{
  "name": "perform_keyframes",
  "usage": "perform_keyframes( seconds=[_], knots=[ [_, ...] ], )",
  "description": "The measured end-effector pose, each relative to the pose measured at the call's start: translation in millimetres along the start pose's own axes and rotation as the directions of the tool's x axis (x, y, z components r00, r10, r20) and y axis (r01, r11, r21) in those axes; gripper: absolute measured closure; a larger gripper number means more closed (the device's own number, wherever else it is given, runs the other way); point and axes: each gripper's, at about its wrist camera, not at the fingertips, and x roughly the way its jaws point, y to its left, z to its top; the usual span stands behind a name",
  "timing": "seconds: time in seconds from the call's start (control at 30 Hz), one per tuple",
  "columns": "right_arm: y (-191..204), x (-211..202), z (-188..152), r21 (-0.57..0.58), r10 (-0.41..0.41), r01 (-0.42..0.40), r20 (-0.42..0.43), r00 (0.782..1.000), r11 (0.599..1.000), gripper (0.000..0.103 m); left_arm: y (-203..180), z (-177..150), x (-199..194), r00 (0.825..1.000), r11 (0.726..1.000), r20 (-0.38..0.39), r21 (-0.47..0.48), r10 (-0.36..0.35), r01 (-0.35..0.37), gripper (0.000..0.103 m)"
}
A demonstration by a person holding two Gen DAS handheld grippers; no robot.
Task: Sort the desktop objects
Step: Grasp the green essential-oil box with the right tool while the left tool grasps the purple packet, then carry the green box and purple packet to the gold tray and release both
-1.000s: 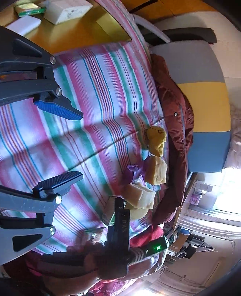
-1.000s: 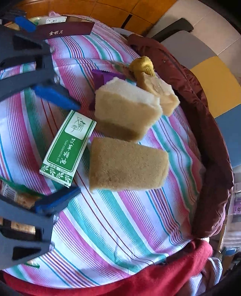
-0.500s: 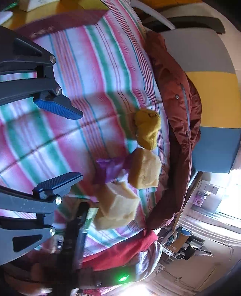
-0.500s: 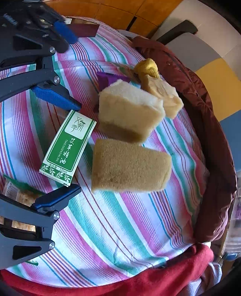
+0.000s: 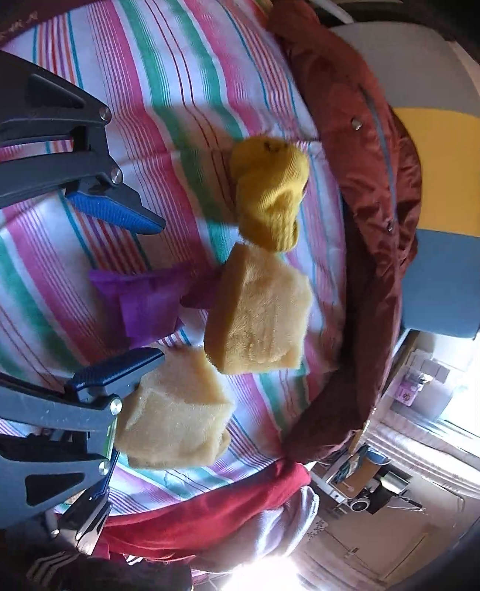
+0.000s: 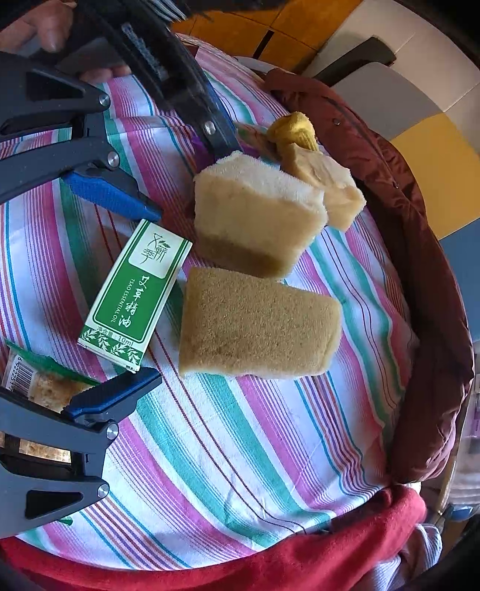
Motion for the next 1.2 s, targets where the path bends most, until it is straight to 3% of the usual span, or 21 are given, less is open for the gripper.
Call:
perform_keyframes(
  seconds=[0.17,0.23,0.27,0.53,0.73,1.1,1.2],
  knots=[
    [2.8,-0.1,0.7,-0.016,-0.011,0.011,0.0,1.0,1.0,0.022,-8.1,-0.4,13.7,1.0,0.999,0.008,0.046,0.026,-0.027,0.043],
    [3.0,-0.3,1.2,-0.018,-0.012,0.012,0.001,1.0,1.0,0.022,-12.8,-2.2,15.1,0.999,0.995,0.02,0.082,0.05,-0.051,0.049],
    [3.4,-0.2,1.3,-0.021,-0.014,0.014,0.0,1.0,1.0,0.022,-14.9,-3.9,15.9,0.997,0.993,0.027,0.098,0.066,-0.068,0.057],
    [10.4,0.1,0.3,-0.074,-0.052,0.052,0.004,0.999,0.996,0.023,-6.2,-14.7,6.1,0.996,0.991,0.042,0.097,0.084,-0.088,0.06],
    [18.3,1.7,-5.1,-0.11,-0.058,0.058,0.009,0.998,0.992,0.024,3.5,-40.7,-14.8,0.992,0.991,0.063,0.062,0.112,-0.116,0.061],
    [45.1,-3.2,-29.0,-0.211,0.059,-0.06,-0.008,0.998,0.976,0.024,17.3,-88.6,-60.8,0.99,0.994,0.092,-0.001,0.106,-0.107,0.061],
    [43.4,19.3,-17.9,-0.239,0.068,-0.069,-0.01,0.998,0.969,0.024,19.1,-98.0,-74.3,0.989,0.994,0.104,-0.015,0.107,-0.106,0.061]
  ],
)
